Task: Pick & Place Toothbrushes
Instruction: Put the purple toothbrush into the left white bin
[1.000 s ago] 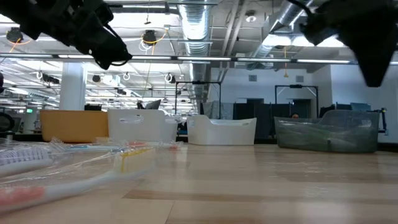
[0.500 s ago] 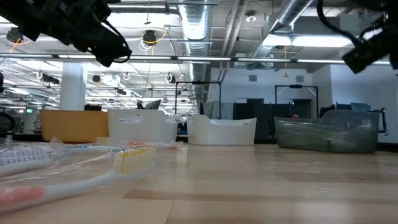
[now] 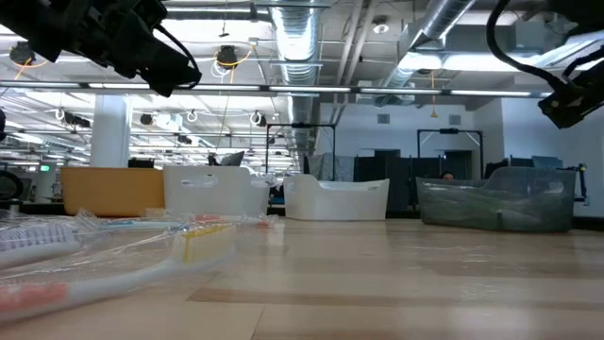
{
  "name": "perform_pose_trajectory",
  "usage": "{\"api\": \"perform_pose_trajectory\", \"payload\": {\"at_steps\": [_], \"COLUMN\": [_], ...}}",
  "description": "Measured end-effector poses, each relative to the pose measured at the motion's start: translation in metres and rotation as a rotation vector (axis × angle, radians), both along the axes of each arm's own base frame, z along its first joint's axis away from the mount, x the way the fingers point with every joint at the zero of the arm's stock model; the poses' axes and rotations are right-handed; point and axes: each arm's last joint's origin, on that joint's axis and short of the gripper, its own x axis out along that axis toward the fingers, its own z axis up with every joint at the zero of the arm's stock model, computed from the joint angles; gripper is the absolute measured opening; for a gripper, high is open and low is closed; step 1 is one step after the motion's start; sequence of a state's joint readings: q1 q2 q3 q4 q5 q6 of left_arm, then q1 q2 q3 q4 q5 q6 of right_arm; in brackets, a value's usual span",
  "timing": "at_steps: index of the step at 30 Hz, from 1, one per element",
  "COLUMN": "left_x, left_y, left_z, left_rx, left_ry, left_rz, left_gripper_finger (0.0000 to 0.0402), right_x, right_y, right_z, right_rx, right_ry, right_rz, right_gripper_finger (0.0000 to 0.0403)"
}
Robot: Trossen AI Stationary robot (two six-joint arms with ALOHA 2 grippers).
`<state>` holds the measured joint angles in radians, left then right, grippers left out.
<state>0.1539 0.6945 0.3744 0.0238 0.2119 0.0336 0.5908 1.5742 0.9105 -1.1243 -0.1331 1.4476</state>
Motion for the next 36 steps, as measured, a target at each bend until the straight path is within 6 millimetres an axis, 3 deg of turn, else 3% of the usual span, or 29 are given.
{"api": "perform_pose_trajectory", "payload": {"at_steps": [10,21,27,36], "left_x": [0.0,0.0,-0.003,-0.002], "left_y": [0.0,0.0,0.0,-0.006], "left_z": [0.001,-0.001,-0.02,-0.02], "left_rx": [0.071,0.032,0.024,0.028], "left_ry": [-0.013,-0.006,0.023,-0.004], "left_rz": [-0.02,-0.009,-0.008,-0.044], "left_gripper_finger": [0.0168,0.0168,0.0168,0.0168], "right_x": [-0.008,-0.011,-0.012,-0.009], "right_y": [0.01,0.011,0.01,0.016], "right_z": [0.0,0.0,0.001,-0.001], "right_rx": [-0.044,-0.067,-0.072,-0.034], "right_ry": [-0.017,-0.004,0.014,-0.042], "right_rz": [-0.011,-0.046,-0.021,-0.031], "right_gripper_finger": [0.0157,0.026,0.0265,0.0265]}}
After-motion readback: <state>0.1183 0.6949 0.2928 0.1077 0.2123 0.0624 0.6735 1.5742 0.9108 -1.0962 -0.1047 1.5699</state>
